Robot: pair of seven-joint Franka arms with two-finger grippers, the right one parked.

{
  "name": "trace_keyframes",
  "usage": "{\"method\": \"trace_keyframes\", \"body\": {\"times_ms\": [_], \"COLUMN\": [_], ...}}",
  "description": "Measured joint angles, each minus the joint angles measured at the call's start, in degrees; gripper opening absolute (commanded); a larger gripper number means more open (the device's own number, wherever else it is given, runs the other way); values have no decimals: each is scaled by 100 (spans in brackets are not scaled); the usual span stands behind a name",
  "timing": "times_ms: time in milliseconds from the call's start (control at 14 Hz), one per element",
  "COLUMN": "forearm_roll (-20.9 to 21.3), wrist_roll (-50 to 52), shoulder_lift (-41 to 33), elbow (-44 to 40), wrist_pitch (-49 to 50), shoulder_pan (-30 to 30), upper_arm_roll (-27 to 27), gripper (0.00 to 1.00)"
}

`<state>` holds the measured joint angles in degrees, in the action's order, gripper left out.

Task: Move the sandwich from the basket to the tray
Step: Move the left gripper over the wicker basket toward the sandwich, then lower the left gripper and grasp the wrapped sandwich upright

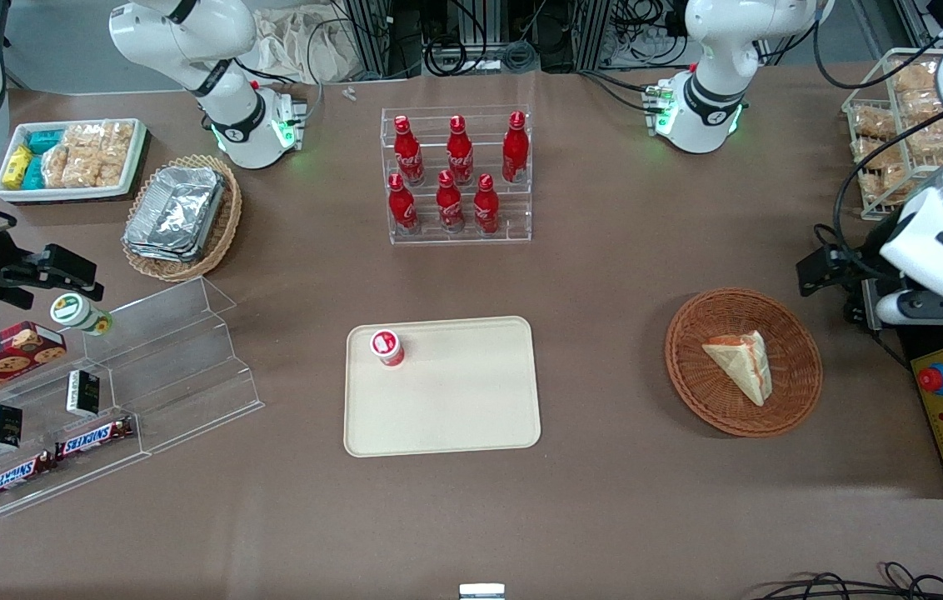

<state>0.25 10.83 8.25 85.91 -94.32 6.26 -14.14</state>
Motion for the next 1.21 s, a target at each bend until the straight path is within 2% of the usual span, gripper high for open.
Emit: {"method": "trace_keyframes", "body": {"times_ms": [143,571,1214], "forearm_roll": [7,20,20], "wrist_roll": [617,2227,3335], "shoulder_lift": [141,211,400], "elbow": [203,1839,3237], "wrist_pitch": [-272,-1855,-3664], "shoulder_pan": [0,43,230], "upper_arm_roll": [-35,33,216], "gripper": [100,100,100]}}
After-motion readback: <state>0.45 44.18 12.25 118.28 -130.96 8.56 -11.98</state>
